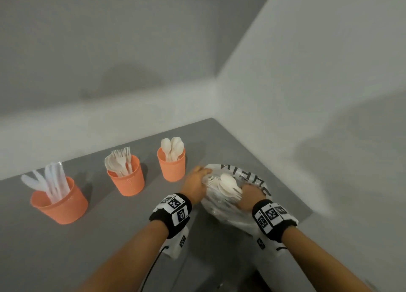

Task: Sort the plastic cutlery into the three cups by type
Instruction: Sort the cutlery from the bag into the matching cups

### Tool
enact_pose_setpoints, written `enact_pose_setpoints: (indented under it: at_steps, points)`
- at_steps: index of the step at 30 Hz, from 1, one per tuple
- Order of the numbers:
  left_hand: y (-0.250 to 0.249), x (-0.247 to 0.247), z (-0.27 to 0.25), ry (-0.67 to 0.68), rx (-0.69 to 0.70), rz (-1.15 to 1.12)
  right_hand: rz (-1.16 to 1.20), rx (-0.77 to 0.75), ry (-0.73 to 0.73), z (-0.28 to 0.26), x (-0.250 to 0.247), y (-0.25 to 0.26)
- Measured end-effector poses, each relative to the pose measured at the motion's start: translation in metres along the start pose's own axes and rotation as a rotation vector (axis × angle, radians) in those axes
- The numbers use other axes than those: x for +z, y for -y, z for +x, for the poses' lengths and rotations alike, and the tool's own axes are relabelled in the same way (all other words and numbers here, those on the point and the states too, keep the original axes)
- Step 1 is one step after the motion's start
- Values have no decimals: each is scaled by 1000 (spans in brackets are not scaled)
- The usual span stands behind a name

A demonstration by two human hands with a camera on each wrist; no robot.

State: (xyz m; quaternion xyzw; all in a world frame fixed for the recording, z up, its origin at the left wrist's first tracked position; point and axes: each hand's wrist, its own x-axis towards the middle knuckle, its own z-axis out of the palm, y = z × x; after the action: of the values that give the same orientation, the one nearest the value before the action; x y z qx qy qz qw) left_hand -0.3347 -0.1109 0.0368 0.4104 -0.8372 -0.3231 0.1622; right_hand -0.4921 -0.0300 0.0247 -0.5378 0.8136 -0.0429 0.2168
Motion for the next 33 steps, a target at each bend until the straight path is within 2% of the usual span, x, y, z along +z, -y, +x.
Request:
enact_pose_setpoints:
  at_steps: [3,7,10,17,23,33]
  points:
    - [0,7,11,95,-50,51,22,15,49,10,2,-7]
    - [4,0,18,130,-110,82,102,-6,54,18,2,-5]
    - [2,-7,23,92,-106,47,181,-16,67,24,0,-6]
    - [-5,-1,25,-67,-68,4,241,-68,-28,31,2,-9]
    - [-2,-4,23,-6,-69,19,369,-38,21,34,4,-14]
    - [4,-9,24,13,-99,33,389,-63,84,34,-4,-5]
